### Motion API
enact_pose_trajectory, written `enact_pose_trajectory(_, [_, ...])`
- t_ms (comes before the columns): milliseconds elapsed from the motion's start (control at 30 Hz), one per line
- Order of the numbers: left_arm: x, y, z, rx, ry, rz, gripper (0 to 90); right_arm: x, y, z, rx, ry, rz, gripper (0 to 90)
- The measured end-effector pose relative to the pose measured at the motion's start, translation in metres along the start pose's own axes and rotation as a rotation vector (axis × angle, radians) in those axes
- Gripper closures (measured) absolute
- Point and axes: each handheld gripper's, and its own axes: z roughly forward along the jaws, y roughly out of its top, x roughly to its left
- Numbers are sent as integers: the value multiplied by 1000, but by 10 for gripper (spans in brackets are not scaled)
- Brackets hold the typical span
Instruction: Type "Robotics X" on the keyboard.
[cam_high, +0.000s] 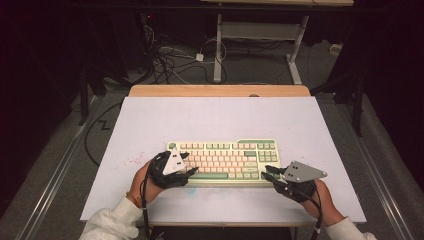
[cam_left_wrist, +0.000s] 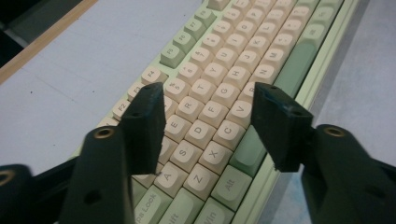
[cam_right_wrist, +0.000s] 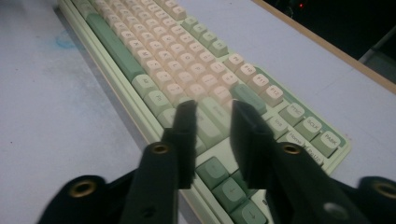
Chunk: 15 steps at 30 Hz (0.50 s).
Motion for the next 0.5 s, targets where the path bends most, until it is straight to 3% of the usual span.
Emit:
enact_pose_trajectory(100, [-1,-1,0,10,26,16,366,-2,-1,0,13,10,8,871])
enact_pose_trajectory(167, [-2,-2,-1,-8,41,15,345,-3,0,0,14,11,10,896])
enact_pose_trajectory(233, [-2,-2,-1,-9,48,11,332,-4,0,-1,12,17,9,900])
enact_pose_trajectory(300, [-2,-2,-1,-15,63,6,242,-4,0,-1,14,18,7,900])
enact_pose_trajectory(367, [-3,-2,-2,-28,72,20,237,-4,0,-1,17,20,6,900])
enact_pose_trajectory(433, [-4,-2,-3,-40,92,5,234,-5,1,-1,21,22,6,900])
enact_pose_trajectory(500, [-5,-3,-4,-36,102,9,179,-6,1,0,23,26,5,900])
